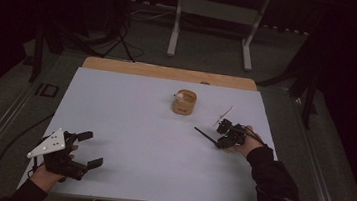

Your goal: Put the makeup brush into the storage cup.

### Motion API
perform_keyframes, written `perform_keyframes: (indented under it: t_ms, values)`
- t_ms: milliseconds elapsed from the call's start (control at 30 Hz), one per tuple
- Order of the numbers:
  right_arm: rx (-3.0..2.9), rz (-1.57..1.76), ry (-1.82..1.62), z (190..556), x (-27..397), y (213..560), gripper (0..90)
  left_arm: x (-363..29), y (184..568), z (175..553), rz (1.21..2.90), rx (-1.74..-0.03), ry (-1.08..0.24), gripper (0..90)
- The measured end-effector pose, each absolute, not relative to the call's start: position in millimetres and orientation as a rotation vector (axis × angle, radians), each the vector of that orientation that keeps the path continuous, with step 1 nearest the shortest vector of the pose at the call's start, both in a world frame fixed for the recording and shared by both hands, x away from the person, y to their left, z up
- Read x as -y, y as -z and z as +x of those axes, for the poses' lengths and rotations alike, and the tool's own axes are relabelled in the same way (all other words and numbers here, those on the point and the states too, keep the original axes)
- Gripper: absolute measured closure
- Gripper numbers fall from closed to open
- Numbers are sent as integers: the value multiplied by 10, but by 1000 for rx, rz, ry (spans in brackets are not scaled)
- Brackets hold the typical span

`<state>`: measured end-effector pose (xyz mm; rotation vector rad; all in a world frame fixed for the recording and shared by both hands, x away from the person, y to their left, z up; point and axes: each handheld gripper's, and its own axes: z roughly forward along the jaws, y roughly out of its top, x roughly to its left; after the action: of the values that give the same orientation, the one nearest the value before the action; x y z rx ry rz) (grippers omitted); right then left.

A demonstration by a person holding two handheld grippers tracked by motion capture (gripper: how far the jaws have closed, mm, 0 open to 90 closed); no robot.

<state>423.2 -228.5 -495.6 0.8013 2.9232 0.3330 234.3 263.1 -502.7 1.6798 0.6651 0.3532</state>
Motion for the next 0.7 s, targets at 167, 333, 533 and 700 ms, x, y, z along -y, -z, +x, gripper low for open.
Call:
perform_keyframes:
  t_ms: [167,333,533,700]
  values:
    - [-2913,806,-331,4241,2283,4958,749,-2630,5026,2342,1675,-666,-354,14]
    - [-2904,767,-304,4200,2248,4999,769,-2632,5027,2343,1675,-667,-352,14]
    - [-2890,752,-296,4147,2221,5008,829,-2621,5033,2345,1682,-666,-349,14]
    - [-2897,799,-289,4175,2217,5006,836,-2624,5032,2344,1681,-668,-350,14]
